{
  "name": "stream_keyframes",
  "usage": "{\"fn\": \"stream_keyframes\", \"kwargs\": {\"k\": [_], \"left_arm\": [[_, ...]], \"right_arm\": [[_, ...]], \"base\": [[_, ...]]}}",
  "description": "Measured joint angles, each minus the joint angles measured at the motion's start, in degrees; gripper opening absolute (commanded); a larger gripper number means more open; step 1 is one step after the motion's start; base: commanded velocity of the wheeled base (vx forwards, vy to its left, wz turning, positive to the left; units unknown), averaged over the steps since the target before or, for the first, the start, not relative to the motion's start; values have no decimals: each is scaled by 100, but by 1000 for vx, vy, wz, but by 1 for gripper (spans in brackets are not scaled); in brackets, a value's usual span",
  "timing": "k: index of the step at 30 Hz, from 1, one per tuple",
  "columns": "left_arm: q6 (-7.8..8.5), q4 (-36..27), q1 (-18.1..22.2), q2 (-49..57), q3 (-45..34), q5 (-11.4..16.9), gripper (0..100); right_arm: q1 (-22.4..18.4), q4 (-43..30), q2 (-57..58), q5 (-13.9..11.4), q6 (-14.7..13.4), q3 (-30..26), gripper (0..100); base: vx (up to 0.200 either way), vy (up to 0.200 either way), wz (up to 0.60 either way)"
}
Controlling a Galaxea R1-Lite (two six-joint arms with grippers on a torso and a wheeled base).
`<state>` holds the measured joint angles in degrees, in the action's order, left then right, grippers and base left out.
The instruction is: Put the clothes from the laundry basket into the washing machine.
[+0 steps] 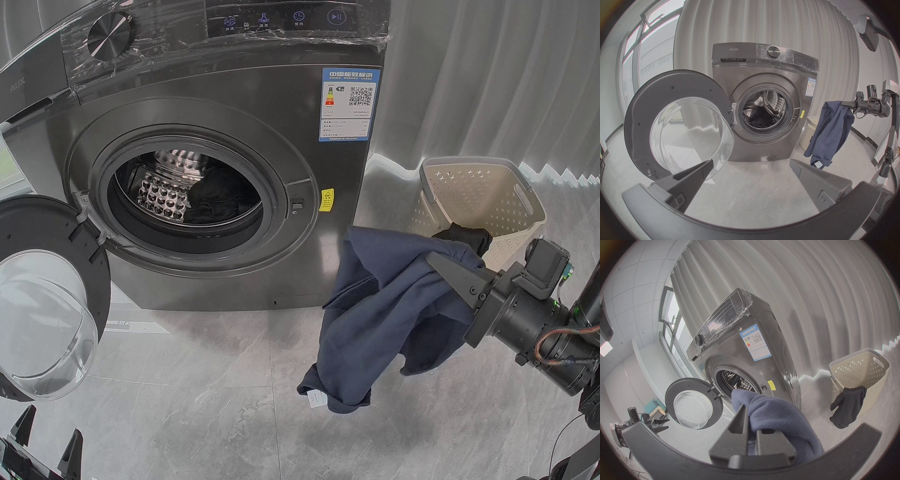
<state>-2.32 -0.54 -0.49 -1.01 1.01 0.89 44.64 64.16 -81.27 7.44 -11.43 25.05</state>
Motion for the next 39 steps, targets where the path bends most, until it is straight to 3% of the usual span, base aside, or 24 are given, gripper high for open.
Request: {"fn": "stream_keyframes", "kwargs": {"k": [13,19,25,39], "left_arm": [[7,0,0,0,0,0,100],[5,5,0,-2,0,0,100],[13,0,2,-2,0,0,100],[5,0,0,-2,0,0,100]], "right_arm": [[-2,-30,2,24,17,-9,0],[-2,-28,2,17,17,-11,0],[-2,-30,0,11,20,-15,0],[-2,-30,2,-16,51,-80,0]], "base": [[0,200,0],[0,0,0],[-200,0,0],[0,0,0]]}}
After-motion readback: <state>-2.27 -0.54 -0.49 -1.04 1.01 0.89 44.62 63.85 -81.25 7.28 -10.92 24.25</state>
